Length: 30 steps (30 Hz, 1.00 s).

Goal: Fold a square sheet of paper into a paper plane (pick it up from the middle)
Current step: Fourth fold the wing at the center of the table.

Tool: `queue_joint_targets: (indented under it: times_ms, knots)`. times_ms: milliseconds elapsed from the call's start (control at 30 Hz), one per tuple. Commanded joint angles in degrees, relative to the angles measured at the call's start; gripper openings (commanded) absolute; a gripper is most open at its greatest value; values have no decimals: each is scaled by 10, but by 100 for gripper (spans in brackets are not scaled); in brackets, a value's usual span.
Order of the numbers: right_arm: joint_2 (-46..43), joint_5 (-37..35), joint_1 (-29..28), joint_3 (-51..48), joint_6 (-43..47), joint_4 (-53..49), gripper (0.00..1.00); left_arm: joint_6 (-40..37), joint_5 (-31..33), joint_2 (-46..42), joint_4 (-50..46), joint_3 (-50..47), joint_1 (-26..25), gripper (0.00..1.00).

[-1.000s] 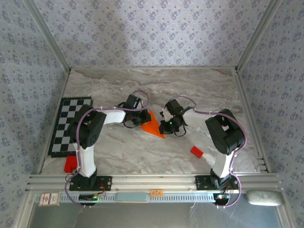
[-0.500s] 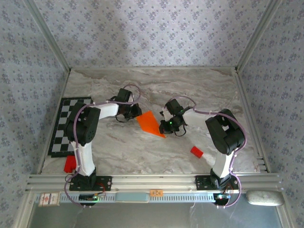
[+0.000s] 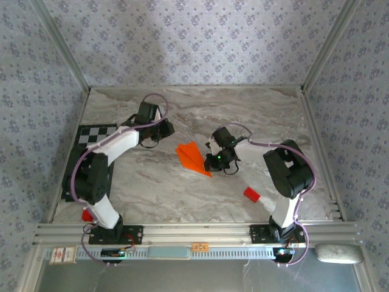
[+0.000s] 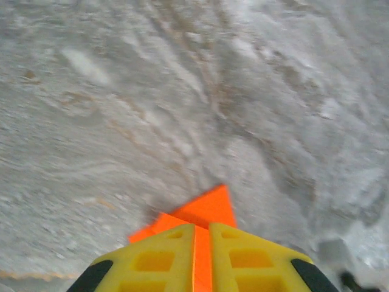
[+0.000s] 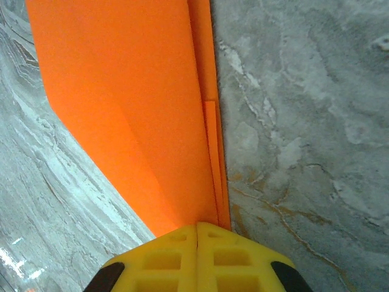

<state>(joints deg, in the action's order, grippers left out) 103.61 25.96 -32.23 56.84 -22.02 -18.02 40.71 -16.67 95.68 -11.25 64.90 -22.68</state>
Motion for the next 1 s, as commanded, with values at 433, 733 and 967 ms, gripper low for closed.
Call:
queue_joint_targets:
  times_ms: [433, 733, 967]
  knots:
    - [20, -11, 16, -25, -11, -58, 4, 76, -1, 110, 55, -19, -95, 8]
    - [15, 14, 18, -14, -6, -51, 4, 73, 15, 133, 46, -7, -92, 6]
    - [-2, 31, 21, -11, -5, -37, 5, 79, 25, 150, 8, 7, -94, 4]
